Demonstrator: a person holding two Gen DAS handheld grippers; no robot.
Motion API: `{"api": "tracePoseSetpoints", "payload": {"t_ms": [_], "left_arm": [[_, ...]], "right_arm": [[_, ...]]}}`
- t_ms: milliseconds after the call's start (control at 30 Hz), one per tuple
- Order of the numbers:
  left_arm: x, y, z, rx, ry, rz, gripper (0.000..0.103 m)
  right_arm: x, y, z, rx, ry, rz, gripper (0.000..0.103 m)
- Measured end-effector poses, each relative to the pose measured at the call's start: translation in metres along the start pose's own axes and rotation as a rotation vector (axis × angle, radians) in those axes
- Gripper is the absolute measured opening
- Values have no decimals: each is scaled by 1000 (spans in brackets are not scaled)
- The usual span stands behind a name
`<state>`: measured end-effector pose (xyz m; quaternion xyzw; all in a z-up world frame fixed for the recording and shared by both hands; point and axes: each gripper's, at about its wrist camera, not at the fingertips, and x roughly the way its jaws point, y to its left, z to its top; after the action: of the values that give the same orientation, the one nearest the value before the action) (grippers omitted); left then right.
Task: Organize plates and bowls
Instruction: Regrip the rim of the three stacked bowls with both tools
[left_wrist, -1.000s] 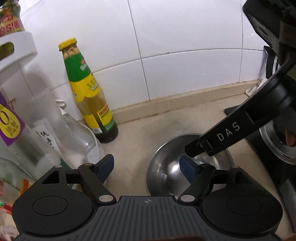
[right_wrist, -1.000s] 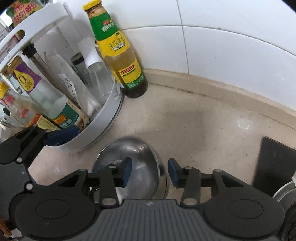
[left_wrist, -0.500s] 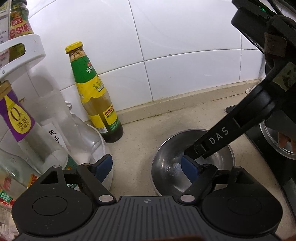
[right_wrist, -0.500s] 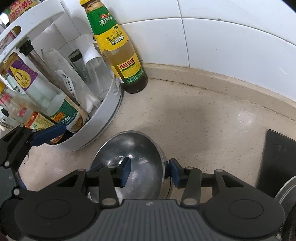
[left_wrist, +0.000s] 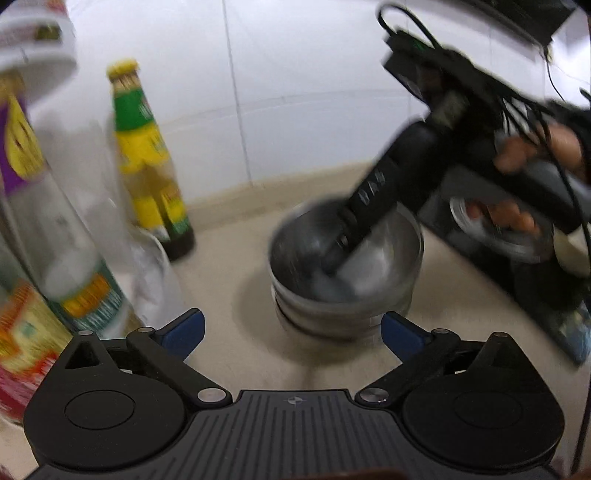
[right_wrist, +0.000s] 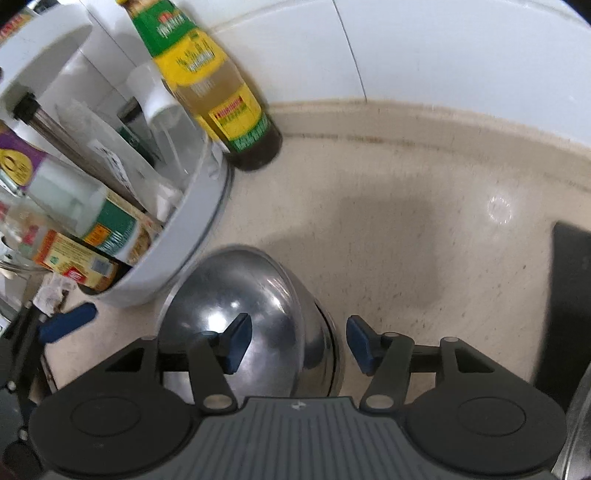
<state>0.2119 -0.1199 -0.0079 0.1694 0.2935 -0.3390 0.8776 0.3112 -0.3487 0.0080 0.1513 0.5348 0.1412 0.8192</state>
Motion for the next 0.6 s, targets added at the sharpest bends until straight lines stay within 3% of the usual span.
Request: {"api": "tracePoseSetpoints", "payload": {"t_ms": [67, 200, 333, 467, 600], "left_arm": [[16, -2, -3, 18, 2, -19, 103], [51, -3, -2, 37, 5, -169, 103], [77, 2, 3, 66, -2, -249, 103], [90, 9, 3, -2, 1, -299, 103], [94, 5, 2, -42, -7, -297, 103]], "right_arm": [[7, -3, 1, 18, 18, 24, 66], [16, -8, 6, 52, 41, 69, 72], [23, -22, 0, 130, 72, 138, 81], [30, -43, -12, 272, 52, 232, 79], [29, -41, -15, 265, 12, 227, 79]]}}
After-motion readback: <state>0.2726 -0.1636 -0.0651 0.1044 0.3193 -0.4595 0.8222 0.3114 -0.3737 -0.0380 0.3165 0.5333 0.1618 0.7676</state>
